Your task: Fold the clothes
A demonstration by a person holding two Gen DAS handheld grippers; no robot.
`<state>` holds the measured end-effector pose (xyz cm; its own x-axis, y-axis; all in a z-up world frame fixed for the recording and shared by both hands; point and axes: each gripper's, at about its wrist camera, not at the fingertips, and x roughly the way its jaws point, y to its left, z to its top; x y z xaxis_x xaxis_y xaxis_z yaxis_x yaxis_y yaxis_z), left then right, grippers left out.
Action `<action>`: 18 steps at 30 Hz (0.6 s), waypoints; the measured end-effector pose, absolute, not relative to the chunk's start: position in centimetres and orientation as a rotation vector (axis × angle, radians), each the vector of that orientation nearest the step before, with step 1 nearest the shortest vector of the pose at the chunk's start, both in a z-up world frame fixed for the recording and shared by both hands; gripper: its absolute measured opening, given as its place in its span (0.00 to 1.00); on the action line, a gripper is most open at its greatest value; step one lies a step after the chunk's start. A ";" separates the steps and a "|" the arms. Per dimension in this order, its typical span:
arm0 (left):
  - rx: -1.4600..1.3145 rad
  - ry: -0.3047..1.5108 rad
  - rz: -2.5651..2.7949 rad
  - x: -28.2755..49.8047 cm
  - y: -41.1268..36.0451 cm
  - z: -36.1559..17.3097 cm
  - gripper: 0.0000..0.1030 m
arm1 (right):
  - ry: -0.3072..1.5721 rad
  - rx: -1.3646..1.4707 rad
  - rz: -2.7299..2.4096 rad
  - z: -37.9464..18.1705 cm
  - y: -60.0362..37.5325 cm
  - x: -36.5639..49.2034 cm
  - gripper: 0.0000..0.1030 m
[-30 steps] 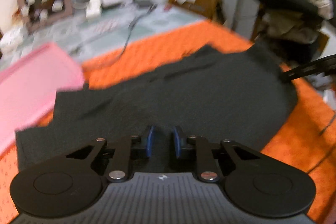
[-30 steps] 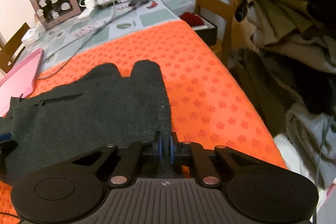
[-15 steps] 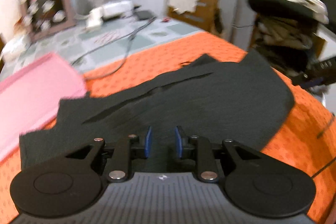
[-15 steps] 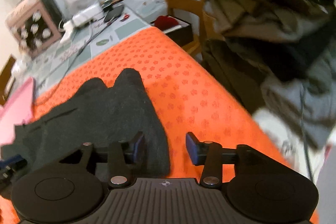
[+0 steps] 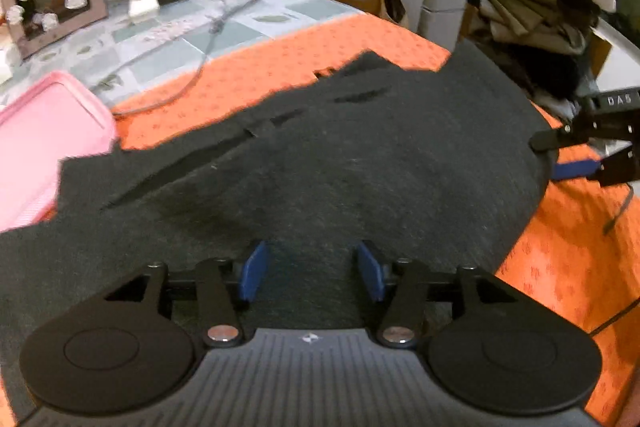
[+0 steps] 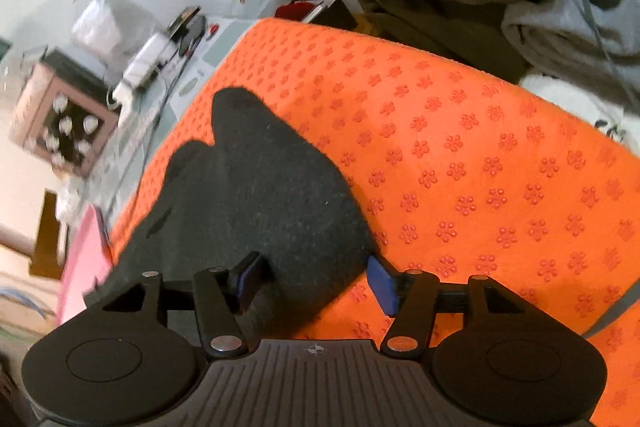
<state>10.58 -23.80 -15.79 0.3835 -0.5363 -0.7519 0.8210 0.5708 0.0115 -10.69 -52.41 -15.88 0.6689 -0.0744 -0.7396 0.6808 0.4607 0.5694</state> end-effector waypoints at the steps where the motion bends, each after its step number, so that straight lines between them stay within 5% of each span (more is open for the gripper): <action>1: 0.409 0.760 -0.885 10.6 -23.7 -15.3 0.56 | 0.694 1.010 -0.524 -16.0 -52.4 -10.7 0.60; 16: 0.415 0.756 -0.835 15.0 -26.5 -15.5 0.50 | 0.580 1.280 -0.615 -17.1 -52.4 -11.7 0.62; 18: 0.419 0.718 -0.871 14.2 -25.8 -14.2 0.50 | 0.563 1.306 -0.641 -17.3 -52.4 -11.8 0.54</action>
